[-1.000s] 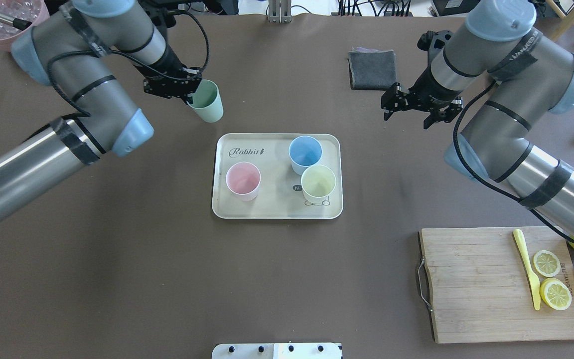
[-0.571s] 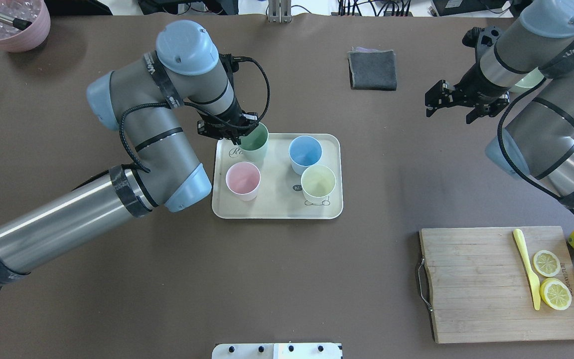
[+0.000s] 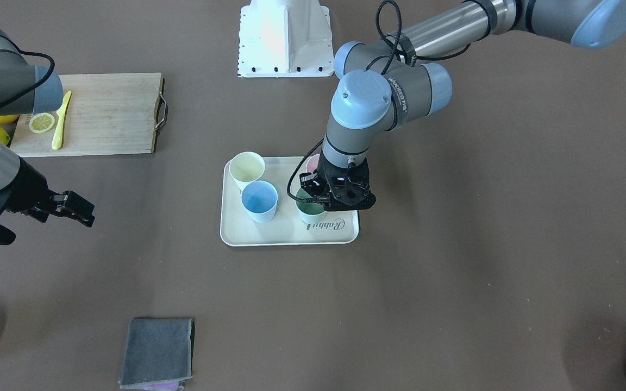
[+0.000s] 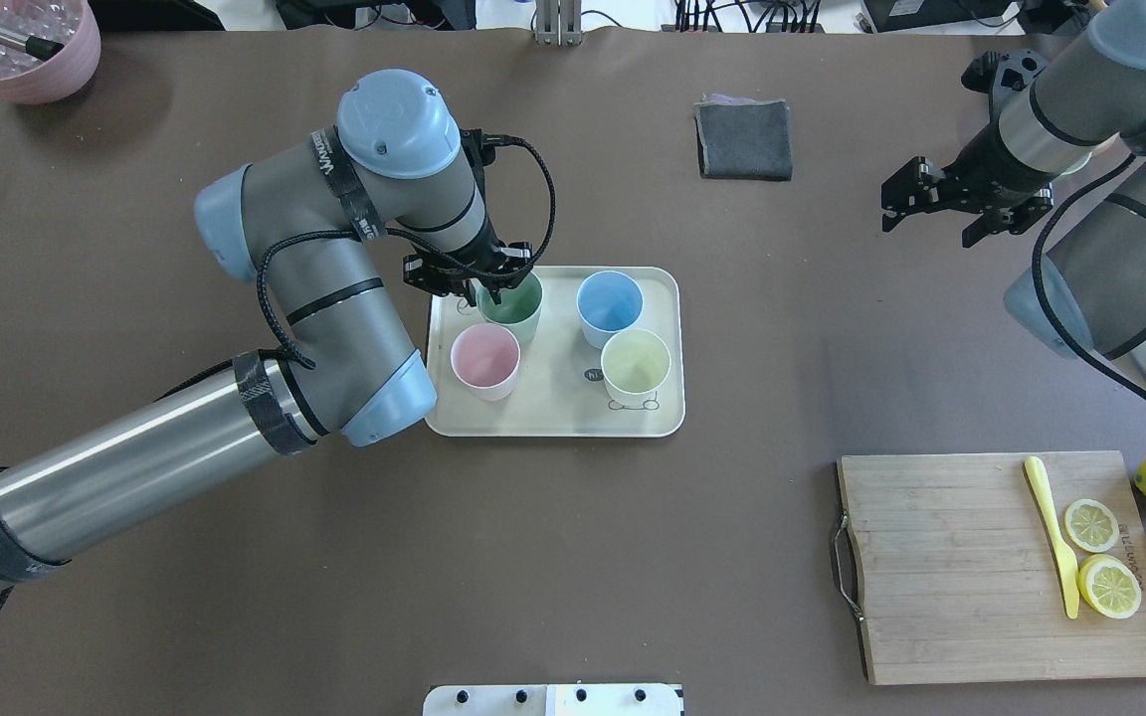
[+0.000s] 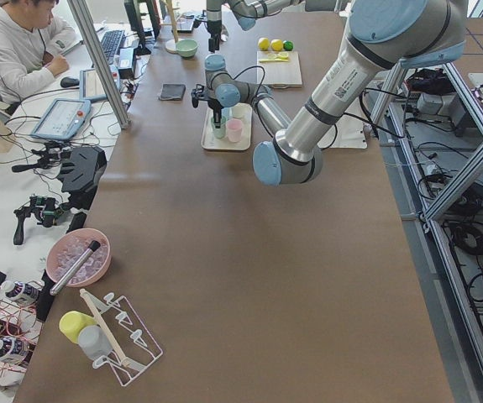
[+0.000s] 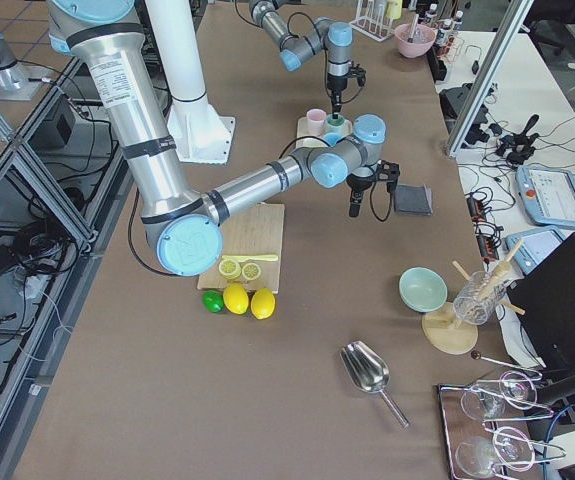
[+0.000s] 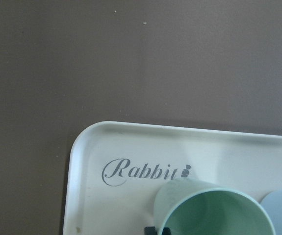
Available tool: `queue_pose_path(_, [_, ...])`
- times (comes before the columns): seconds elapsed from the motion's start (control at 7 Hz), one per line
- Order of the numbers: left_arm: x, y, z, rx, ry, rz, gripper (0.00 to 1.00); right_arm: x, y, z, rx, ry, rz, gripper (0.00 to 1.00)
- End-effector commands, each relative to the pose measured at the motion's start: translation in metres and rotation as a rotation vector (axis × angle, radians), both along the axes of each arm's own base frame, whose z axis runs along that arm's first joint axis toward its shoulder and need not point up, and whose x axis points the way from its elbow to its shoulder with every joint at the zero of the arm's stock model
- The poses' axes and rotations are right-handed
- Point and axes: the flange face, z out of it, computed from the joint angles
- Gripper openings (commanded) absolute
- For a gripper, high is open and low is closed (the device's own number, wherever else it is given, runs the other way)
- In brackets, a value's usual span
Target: Place all cups on tray
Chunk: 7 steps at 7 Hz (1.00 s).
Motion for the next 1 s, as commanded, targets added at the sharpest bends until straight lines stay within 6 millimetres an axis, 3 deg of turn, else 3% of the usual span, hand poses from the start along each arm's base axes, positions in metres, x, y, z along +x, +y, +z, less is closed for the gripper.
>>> queue_pose_path(0.0, [-0.046, -0.014, -0.012, 0.071, -0.022, 0.023, 0.98, 0.035, -0.002, 0.004, -0.016, -0.027, 0.027, 1.0])
queue_pose_path(0.14, [-0.103, -0.019, -0.005, 0.122, -0.09, 0.056, 0.98, 0.068, -0.003, 0.018, 0.014, -0.035, 0.008, 1.0])
queue_pose_path(0.29, [-0.176, -0.027, 0.037, 0.161, -0.123, 0.085, 0.98, 0.101, 0.002, 0.041, 0.056, -0.02, -0.015, 1.0])
queue_pose_path(0.57, [-0.318, -0.053, 0.141, 0.252, -0.178, 0.186, 0.98, 0.178, 0.028, 0.114, 0.134, 0.029, -0.096, 1.0])
queue_pose_path(0.71, [-0.396, -0.054, 0.204, 0.274, -0.185, 0.244, 0.98, 0.218, 0.029, 0.125, 0.151, 0.043, -0.122, 1.0])
queue_pose_path(0.86, [-0.47, -0.043, 0.255, 0.305, -0.206, 0.272, 0.98, 0.243, 0.028, 0.133, 0.165, 0.069, -0.174, 1.0])
